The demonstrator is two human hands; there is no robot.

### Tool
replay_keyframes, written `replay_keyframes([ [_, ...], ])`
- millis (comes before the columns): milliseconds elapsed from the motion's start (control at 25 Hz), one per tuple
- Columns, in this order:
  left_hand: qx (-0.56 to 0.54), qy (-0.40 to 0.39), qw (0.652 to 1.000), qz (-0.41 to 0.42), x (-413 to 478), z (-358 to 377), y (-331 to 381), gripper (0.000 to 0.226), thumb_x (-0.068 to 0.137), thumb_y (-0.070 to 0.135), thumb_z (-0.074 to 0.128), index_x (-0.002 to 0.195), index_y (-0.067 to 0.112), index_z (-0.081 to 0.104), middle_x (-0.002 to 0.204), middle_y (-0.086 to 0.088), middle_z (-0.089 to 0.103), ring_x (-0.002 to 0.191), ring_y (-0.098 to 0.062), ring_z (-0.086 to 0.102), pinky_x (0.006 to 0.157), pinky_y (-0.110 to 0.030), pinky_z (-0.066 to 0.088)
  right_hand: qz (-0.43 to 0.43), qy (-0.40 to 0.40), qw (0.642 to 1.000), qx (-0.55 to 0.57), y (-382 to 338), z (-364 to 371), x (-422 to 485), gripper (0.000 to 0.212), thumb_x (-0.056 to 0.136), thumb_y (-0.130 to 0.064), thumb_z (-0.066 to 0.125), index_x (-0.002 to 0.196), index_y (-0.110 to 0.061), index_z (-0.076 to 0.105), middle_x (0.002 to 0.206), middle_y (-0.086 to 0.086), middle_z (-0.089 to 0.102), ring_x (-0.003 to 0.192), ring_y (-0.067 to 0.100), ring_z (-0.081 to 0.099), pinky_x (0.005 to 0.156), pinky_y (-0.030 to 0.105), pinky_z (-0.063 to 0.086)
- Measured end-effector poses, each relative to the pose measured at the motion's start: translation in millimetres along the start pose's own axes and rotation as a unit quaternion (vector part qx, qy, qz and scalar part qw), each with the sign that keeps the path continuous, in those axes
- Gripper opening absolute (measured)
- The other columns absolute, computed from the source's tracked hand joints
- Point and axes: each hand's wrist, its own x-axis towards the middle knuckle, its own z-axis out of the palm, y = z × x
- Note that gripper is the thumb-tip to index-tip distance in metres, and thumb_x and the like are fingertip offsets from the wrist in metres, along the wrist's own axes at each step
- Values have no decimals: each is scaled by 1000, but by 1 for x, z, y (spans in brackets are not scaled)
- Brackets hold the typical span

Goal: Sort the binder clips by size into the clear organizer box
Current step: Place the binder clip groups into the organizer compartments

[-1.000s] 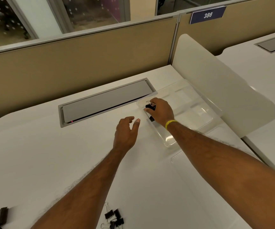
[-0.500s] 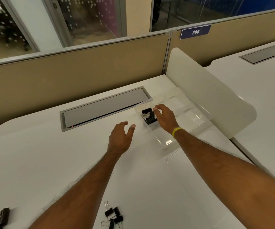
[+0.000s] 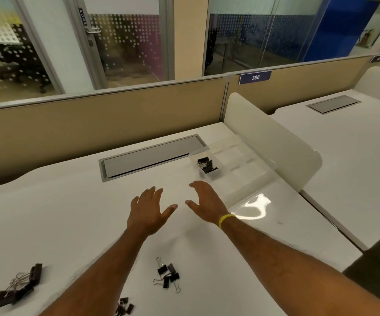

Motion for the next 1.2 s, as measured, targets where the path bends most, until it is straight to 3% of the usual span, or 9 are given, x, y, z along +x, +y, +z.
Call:
replay_keyframes([
  [200, 66, 1, 998, 10, -63, -3, -50, 91, 81, 81, 13, 153, 26, 16, 164, -3, 6, 150, -22, 5, 119, -48, 5, -7, -22, 1000, -7, -42, 37, -44, 67, 91, -43, 61, 147, -19, 34, 157, 3, 28, 147, 19, 19, 120, 32, 16],
  [440, 67, 8, 997, -26, -147, 7, -107, 96, 80, 86, 11, 155, 25, 10, 163, -5, -4, 150, -22, -9, 119, -51, -7, -30, -59, 997, -33, -92, 83, -88, 73, 92, -56, 51, 152, -25, 23, 162, 0, 14, 150, 17, 8, 122, 37, 10],
  [600, 58, -5, 997, -58, -193, 8, -135, 98, 79, 86, 11, 155, 25, 7, 163, -4, -8, 150, -20, -12, 119, -51, -8, -66, -74, 995, -34, -120, 112, -116, 73, 92, -54, 52, 152, -26, 23, 162, -1, 15, 150, 16, 9, 122, 36, 10],
  [880, 32, 9, 995, -90, -242, 10, -179, 96, 80, 84, 16, 155, 24, 10, 164, -3, -6, 150, -18, -10, 120, -49, -5, -97, -115, 988, -27, -162, 157, -133, 73, 91, -54, 53, 152, -28, 22, 162, -2, 16, 149, 15, 9, 122, 36, 14],
  [1200, 11, 28, 982, -185, -270, 1, -245, 85, 85, 74, 25, 151, 21, 23, 163, -6, 11, 149, -22, 8, 119, -51, 7, -152, -176, 972, -42, -220, 181, -105, 71, 91, -37, 61, 151, -23, 26, 159, 1, 24, 147, 17, 19, 118, 30, 19],
])
